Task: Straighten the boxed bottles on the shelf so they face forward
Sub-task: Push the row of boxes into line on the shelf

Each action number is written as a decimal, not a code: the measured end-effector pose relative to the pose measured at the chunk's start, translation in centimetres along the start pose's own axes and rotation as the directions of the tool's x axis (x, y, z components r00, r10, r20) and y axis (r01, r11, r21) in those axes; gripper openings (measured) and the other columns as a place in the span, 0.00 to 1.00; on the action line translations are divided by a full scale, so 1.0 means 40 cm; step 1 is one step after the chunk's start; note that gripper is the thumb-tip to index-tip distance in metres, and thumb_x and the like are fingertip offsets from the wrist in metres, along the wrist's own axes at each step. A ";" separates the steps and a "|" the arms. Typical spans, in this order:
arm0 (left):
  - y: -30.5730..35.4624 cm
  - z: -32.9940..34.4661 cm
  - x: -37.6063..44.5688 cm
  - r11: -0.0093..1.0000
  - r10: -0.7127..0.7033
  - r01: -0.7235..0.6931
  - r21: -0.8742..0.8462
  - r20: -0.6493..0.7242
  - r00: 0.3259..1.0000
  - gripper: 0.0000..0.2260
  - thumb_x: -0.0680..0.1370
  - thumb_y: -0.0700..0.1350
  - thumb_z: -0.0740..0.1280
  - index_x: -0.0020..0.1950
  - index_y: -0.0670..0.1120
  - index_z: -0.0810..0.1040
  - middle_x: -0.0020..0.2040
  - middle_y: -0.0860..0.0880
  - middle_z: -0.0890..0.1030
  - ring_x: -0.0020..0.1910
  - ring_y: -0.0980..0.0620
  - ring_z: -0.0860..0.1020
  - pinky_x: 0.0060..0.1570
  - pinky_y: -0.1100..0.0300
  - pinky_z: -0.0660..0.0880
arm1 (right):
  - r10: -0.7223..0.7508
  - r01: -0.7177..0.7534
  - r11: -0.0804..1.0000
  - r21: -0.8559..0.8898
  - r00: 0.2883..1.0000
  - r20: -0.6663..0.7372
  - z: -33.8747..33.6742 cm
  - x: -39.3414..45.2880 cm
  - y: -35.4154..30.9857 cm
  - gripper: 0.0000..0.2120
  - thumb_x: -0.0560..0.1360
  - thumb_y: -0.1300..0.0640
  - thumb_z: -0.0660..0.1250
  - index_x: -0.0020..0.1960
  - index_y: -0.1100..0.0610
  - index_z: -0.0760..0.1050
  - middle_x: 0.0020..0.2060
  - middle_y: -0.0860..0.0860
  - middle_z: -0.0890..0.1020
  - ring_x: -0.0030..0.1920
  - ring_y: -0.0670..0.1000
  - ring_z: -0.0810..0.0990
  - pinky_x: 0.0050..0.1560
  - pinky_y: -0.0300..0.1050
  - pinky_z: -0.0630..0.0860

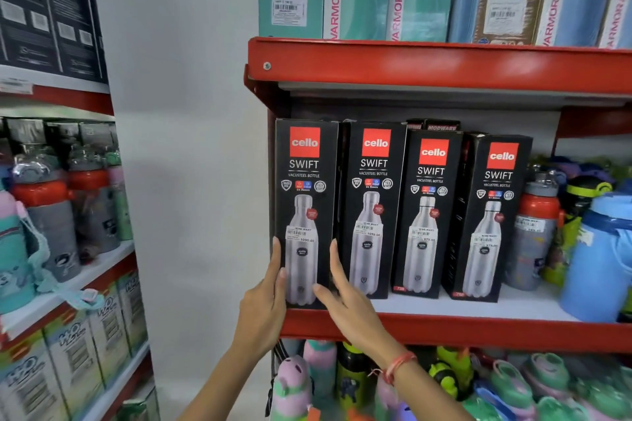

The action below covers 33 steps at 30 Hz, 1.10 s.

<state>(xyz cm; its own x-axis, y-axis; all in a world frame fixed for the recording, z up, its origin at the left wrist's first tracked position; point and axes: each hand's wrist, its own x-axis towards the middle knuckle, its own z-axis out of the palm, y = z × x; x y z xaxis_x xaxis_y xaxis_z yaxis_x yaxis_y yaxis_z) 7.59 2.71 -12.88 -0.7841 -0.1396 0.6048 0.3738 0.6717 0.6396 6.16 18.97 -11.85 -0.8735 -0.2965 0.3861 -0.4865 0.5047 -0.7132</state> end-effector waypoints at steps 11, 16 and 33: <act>-0.004 -0.030 -0.056 0.997 0.035 -0.036 0.062 0.012 0.999 0.23 0.81 0.54 0.48 0.72 0.69 0.41 0.32 0.46 0.80 0.27 0.51 0.75 0.31 0.60 0.72 | -0.067 0.065 0.998 -0.028 0.995 -0.071 0.007 -0.063 0.027 0.33 0.79 0.44 0.58 0.71 0.27 0.39 0.58 0.66 0.79 0.54 0.61 0.80 0.56 0.41 0.73; 0.045 -0.001 -0.074 0.995 0.035 -0.018 0.097 -0.179 0.983 0.22 0.81 0.47 0.54 0.76 0.53 0.57 0.58 0.46 0.75 0.49 0.50 0.77 0.47 0.55 0.77 | -0.083 0.077 0.995 -0.070 0.992 -0.098 -0.021 -0.075 0.027 0.29 0.79 0.44 0.57 0.73 0.29 0.44 0.69 0.55 0.74 0.56 0.61 0.80 0.54 0.47 0.78; 0.222 0.223 -0.006 0.978 -0.182 0.201 -0.059 0.230 0.956 0.27 0.81 0.57 0.46 0.76 0.55 0.37 0.71 0.38 0.69 0.65 0.39 0.72 0.62 0.50 0.67 | 0.290 -0.293 0.956 -0.021 0.953 -0.087 -0.173 -0.026 0.107 0.32 0.79 0.48 0.53 0.76 0.40 0.39 0.53 0.48 0.77 0.37 0.48 0.77 0.32 0.38 0.67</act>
<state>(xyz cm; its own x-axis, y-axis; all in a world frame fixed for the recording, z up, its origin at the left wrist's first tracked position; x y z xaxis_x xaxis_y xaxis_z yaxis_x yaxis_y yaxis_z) 6.68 15.20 -11.56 -0.9315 -0.0889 0.3526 0.2373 0.5860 0.7748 4.88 27.03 -11.26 -0.9751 -0.0656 0.2118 -0.2094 0.5863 -0.7826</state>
